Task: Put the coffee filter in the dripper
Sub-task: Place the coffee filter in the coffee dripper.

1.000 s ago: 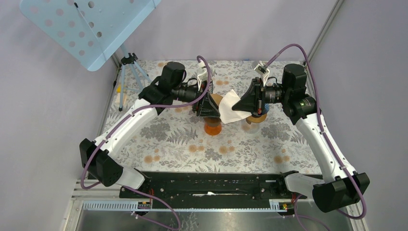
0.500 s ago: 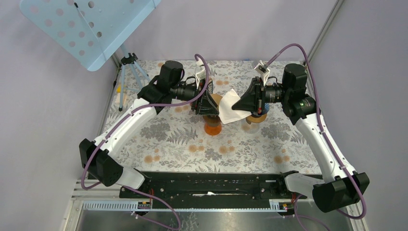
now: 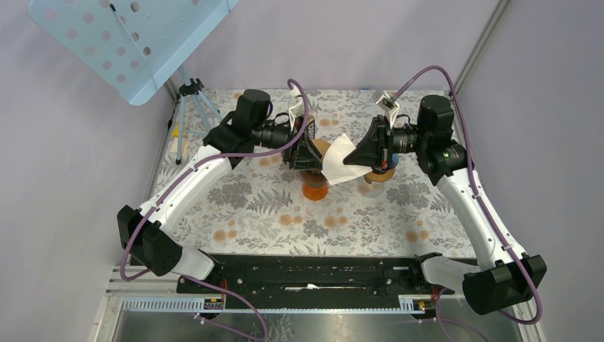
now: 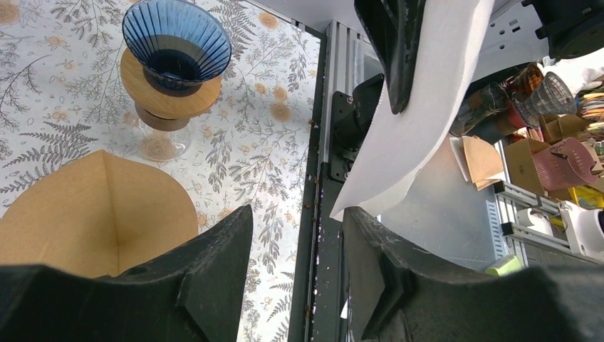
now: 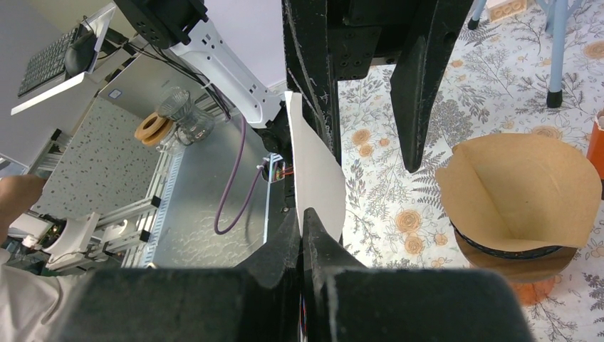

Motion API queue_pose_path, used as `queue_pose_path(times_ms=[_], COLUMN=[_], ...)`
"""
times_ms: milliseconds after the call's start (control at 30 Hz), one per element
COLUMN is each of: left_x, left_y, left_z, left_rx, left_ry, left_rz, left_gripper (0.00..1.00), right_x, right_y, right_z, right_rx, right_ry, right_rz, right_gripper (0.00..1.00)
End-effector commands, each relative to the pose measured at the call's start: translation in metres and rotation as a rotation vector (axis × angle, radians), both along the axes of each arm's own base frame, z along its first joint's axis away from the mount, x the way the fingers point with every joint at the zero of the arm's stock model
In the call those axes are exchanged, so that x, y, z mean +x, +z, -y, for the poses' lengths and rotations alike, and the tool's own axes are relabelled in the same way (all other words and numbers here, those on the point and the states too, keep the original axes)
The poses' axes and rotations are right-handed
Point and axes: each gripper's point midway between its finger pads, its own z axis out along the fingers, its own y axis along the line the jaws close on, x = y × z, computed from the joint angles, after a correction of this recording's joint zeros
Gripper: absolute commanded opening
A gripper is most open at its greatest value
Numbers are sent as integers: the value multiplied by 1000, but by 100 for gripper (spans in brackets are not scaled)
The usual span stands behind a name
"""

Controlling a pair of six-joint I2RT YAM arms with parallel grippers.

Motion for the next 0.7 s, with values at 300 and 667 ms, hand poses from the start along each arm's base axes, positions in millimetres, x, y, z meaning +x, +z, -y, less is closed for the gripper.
queue_pose_path(times_ms=[300,667], left_x=[-9,-26], left_y=[29,32], left_z=[7,27], left_rx=[-105,-144], left_ry=[-88,-183], left_rz=[28,-13], left_gripper=[53,44], right_x=[-5,-2], right_y=[9,6], right_z=[-1,-3], right_rx=[24,46], right_ry=[19,21], right_rz=[47,42], right_gripper=[0,0])
